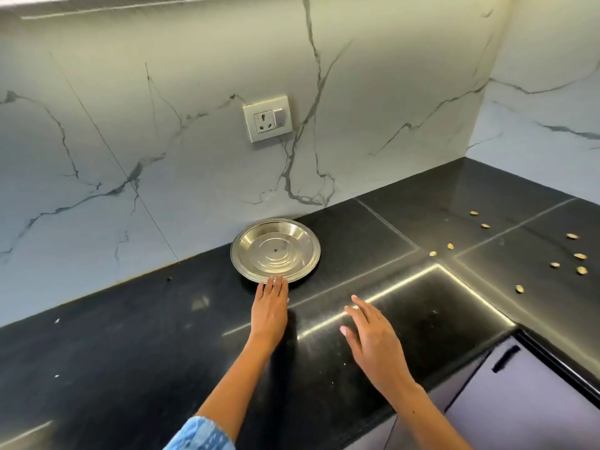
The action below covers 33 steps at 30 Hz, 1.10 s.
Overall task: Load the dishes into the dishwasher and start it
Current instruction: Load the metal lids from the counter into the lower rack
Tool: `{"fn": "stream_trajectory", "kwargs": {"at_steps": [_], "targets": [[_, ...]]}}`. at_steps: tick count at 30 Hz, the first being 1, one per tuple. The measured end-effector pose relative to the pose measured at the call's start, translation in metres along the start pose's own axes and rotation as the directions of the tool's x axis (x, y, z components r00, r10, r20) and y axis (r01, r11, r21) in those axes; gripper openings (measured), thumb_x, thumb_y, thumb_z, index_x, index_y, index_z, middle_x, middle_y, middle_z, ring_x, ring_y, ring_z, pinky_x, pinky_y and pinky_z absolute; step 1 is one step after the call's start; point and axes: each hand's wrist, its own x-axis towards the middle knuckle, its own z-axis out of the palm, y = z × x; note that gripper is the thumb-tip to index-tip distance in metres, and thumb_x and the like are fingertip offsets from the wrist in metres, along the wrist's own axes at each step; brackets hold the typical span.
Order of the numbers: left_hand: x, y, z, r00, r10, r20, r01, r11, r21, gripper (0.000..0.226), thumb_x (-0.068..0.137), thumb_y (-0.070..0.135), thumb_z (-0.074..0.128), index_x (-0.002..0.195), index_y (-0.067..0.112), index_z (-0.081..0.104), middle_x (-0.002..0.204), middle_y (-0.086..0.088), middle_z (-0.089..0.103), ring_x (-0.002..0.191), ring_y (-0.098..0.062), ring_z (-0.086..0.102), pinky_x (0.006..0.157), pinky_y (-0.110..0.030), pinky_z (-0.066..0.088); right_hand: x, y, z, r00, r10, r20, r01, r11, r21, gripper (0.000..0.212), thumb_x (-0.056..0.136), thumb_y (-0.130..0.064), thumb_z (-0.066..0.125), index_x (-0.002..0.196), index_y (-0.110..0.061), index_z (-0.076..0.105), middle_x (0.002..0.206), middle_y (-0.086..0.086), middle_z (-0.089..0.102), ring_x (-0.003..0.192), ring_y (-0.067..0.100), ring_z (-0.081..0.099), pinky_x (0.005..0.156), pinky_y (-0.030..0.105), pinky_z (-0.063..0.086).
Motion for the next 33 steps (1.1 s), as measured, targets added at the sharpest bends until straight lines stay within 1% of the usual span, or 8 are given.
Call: {"fn": "stream_trajectory", "kwargs": {"at_steps": [3, 6, 9, 10, 12, 26, 30, 33], "targets": [[0.024, -0.007, 0.011, 0.998, 0.033, 0.052, -0.04, 0.988, 0.146, 0.056, 0.096, 0.007, 0.039, 0.149, 0.003, 0.021, 0.155, -0.013, 0.022, 0.144, -0.028, 0.018, 0.117, -0.04, 0.006, 0.003, 0.011, 0.001, 1.0, 0.014, 0.013, -0.014, 1.0, -0.026, 0.036, 0.084, -0.031, 0.058, 0.115, -0.012, 0.063, 0.125, 0.006, 0.06, 0.115, 0.019, 0.058, 0.093, 0.034, 0.051], [0.045, -0.014, 0.024, 0.997, 0.059, 0.046, -0.066, 0.983, 0.168, 0.051, 0.085, 0.003, 0.055, 0.136, -0.001, 0.046, 0.14, -0.018, 0.047, 0.132, -0.032, 0.042, 0.114, -0.043, 0.024, 0.006, 0.021, -0.001, 0.999, 0.034, 0.023, -0.032, 0.998, -0.054, 0.038, 0.079, -0.026, 0.072, 0.114, -0.013, 0.064, 0.122, 0.003, 0.062, 0.112, 0.016, 0.06, 0.093, 0.027, 0.047], [0.065, -0.019, 0.03, 0.993, 0.118, 0.013, -0.119, 0.977, 0.177, 0.037, 0.043, -0.002, 0.086, 0.075, 0.007, 0.071, 0.074, -0.01, 0.069, 0.067, -0.025, 0.068, 0.066, -0.032, 0.055, 0.007, 0.028, -0.008, 0.999, 0.039, 0.012, -0.038, 0.997, -0.069, 0.039, 0.074, -0.022, 0.078, 0.111, -0.015, 0.065, 0.119, 0.0, 0.063, 0.109, 0.013, 0.061, 0.09, 0.023, 0.046], [0.07, -0.018, 0.028, 0.989, 0.147, 0.005, -0.147, 0.979, 0.145, 0.041, 0.026, -0.006, 0.087, 0.055, 0.011, 0.064, 0.053, -0.005, 0.06, 0.045, -0.022, 0.06, 0.046, -0.025, 0.048, 0.007, 0.031, -0.01, 0.999, 0.038, 0.007, -0.037, 0.996, -0.075, 0.039, 0.074, -0.021, 0.078, 0.11, -0.015, 0.066, 0.118, -0.001, 0.063, 0.108, 0.012, 0.061, 0.089, 0.021, 0.046], [0.077, -0.018, 0.025, 0.979, 0.203, 0.004, -0.202, 0.975, 0.092, 0.05, 0.009, -0.009, 0.082, 0.039, 0.014, 0.05, 0.035, -0.001, 0.045, 0.027, -0.02, 0.046, 0.03, -0.017, 0.029, 0.006, 0.036, -0.013, 0.999, 0.034, 0.001, -0.033, 0.995, -0.097, 0.037, 0.072, -0.02, 0.08, 0.107, -0.016, 0.068, 0.117, -0.003, 0.064, 0.105, 0.011, 0.063, 0.087, 0.021, 0.048], [0.071, -0.018, 0.001, 0.941, 0.32, -0.111, -0.32, 0.947, 0.022, 0.048, 0.024, -0.015, 0.084, 0.058, 0.005, 0.056, 0.058, -0.008, 0.051, 0.044, -0.023, 0.048, 0.028, -0.024, 0.03, -0.015, 0.045, -0.023, 0.995, 0.099, -0.016, -0.1, 0.984, -0.15, 0.037, 0.066, -0.019, 0.083, 0.101, -0.018, 0.071, 0.113, -0.004, 0.065, 0.097, 0.011, 0.066, 0.077, 0.014, 0.049], [0.04, -0.004, -0.019, 0.859, 0.444, -0.254, -0.46, 0.888, -0.006, 0.035, 0.039, -0.015, 0.075, 0.059, 0.008, 0.057, 0.061, -0.007, 0.054, 0.048, -0.023, 0.052, 0.031, -0.026, 0.032, -0.027, 0.042, -0.037, 0.993, 0.09, -0.075, -0.101, 0.984, -0.145, 0.037, 0.068, -0.014, 0.082, 0.102, -0.015, 0.071, 0.116, -0.002, 0.064, 0.1, 0.014, 0.065, 0.079, 0.018, 0.049], [0.01, 0.015, -0.034, 0.764, 0.527, -0.371, -0.58, 0.813, -0.039, 0.014, 0.064, 0.0, 0.05, 0.061, 0.011, 0.057, 0.064, -0.002, 0.053, 0.053, -0.02, 0.052, 0.032, -0.027, 0.032, -0.04, 0.036, -0.056, 0.989, 0.077, -0.125, -0.093, 0.987, -0.128, 0.037, 0.071, -0.014, 0.08, 0.106, -0.013, 0.069, 0.12, 0.0, 0.062, 0.104, 0.016, 0.064, 0.081, 0.026, 0.054]]}}
